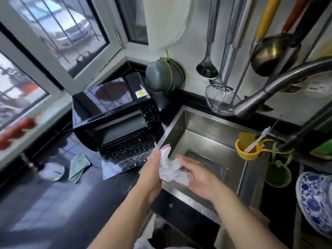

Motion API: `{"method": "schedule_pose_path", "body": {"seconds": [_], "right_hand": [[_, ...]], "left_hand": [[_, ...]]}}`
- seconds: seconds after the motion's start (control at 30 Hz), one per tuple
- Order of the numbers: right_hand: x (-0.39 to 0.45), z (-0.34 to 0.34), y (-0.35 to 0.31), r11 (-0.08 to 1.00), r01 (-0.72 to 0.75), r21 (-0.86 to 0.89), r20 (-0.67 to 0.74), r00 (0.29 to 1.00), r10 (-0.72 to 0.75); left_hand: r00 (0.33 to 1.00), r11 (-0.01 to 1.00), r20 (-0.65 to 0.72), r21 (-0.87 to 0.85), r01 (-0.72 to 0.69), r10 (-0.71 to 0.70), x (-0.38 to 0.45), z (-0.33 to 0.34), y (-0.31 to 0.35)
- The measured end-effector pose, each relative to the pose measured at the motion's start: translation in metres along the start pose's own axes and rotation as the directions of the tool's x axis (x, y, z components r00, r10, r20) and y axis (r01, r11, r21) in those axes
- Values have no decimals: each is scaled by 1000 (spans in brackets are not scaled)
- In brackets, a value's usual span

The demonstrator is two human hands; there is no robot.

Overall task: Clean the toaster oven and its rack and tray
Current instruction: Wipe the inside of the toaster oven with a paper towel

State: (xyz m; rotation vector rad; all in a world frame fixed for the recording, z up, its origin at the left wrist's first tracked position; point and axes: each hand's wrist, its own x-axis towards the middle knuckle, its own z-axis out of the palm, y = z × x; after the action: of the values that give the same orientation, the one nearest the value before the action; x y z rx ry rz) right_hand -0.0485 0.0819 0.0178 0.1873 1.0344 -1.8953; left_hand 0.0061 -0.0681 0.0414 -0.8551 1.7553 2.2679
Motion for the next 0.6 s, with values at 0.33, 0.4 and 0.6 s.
{"method": "schedule_pose_path", "body": {"seconds": [0.33,0.4,0.6], "right_hand": [[12,73,32,616,168,-770,-9,962,-275],[24,85,37,591,149,-793,-116,915,-386],[48,129,60,324,34,-945,-124,882,-454]], "left_hand": [[986,987,88,-70,148,-142,-32,-97,11],[971,973,148,-108,205,-188,-32,-122,13],[962,982,200,36,185,-188,-31,-186,12]]}}
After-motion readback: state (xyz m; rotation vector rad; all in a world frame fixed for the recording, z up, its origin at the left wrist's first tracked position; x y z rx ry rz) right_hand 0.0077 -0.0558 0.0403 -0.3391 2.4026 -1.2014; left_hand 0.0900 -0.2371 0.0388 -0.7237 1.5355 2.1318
